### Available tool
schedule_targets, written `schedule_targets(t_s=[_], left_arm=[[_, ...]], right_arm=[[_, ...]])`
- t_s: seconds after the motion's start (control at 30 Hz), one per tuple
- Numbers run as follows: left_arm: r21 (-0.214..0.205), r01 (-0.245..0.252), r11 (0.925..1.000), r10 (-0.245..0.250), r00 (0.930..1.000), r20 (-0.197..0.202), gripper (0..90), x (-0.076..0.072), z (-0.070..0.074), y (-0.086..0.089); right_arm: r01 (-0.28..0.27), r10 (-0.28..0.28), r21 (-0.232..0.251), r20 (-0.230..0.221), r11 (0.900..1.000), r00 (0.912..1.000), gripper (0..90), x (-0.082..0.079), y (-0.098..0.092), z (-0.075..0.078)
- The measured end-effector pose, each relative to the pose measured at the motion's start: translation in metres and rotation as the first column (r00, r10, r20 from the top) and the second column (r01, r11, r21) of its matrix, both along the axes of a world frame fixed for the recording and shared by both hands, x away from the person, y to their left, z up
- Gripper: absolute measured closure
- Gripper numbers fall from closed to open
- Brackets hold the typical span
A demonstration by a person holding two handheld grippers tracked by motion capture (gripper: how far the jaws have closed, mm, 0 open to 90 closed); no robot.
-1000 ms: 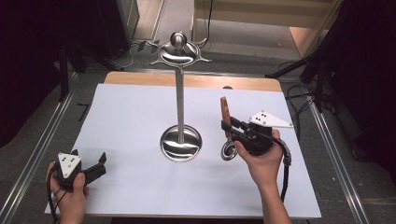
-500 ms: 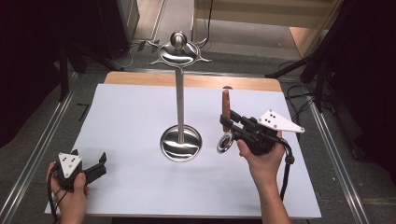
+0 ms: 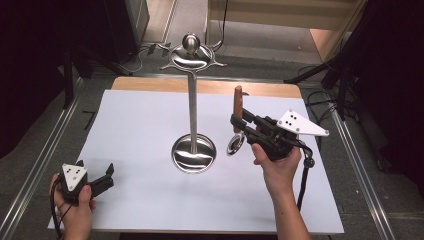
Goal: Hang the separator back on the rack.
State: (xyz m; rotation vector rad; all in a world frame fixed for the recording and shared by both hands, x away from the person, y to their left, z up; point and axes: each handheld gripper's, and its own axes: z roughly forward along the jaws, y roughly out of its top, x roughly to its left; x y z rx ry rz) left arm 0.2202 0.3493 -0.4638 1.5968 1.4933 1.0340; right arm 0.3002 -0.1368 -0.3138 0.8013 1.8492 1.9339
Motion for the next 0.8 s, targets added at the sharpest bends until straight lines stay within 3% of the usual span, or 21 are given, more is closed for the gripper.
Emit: schedule_targets(t_s=[0.3, 0.8], left_arm=[[0.001, 0.001, 1.0000, -0.001, 1.0000, -0.001, 9.6, 0.000, 0.000, 0.000], [-0.001, 0.001, 1.0000, -0.001, 1.0000, -0.006, 9.6, 0.000, 0.000, 0.000]], right_arm=[[-0.007, 0.006, 0.027, 0.049, 0.9996, 0.9988, 69.7, 0.004, 0.003, 0.010], [-0.029, 0.025, 0.052, 0.071, 0.9982, 0.9972, 69.7, 0.007, 0.002, 0.029]])
